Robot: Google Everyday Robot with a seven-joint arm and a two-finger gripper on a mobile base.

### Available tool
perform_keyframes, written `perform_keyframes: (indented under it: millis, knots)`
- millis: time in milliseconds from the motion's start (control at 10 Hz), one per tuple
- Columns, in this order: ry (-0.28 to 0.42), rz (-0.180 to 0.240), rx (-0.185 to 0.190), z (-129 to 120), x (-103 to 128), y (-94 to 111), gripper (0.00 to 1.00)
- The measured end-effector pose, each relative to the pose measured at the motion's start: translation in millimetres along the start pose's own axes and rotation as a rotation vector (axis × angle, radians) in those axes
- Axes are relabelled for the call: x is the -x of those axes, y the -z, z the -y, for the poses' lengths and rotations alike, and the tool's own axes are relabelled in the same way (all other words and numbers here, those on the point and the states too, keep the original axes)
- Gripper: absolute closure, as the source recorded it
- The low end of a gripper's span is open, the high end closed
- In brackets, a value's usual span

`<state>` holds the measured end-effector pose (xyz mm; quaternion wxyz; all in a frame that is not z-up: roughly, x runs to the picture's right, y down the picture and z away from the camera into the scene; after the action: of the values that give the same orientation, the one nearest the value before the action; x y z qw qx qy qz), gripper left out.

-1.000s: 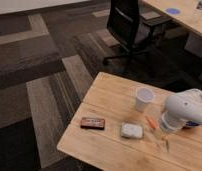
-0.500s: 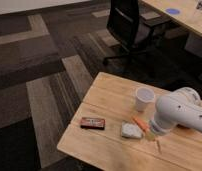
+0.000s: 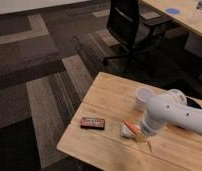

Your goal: Place the pepper on the white sponge

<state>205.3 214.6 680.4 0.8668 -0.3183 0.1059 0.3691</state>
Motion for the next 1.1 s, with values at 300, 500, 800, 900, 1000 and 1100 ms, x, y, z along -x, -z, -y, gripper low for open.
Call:
perform_keyframes:
  millis: [300, 500, 800, 900, 1000, 1100]
  knots:
    - [0.043, 0.004, -0.033, 10, 15, -11, 1.00]
    - [0.058, -0.001, -0.075, 21, 18, -16, 1.00]
    - [0.114, -0.021, -0.113, 27, 25, -28, 1.00]
    - [0.119, -0.028, -0.112, 27, 24, -32, 1.00]
    - [0.119, -0.028, -0.112, 27, 24, -32, 0.96]
    - [0.119, -0.029, -0.112, 27, 24, -32, 0.85]
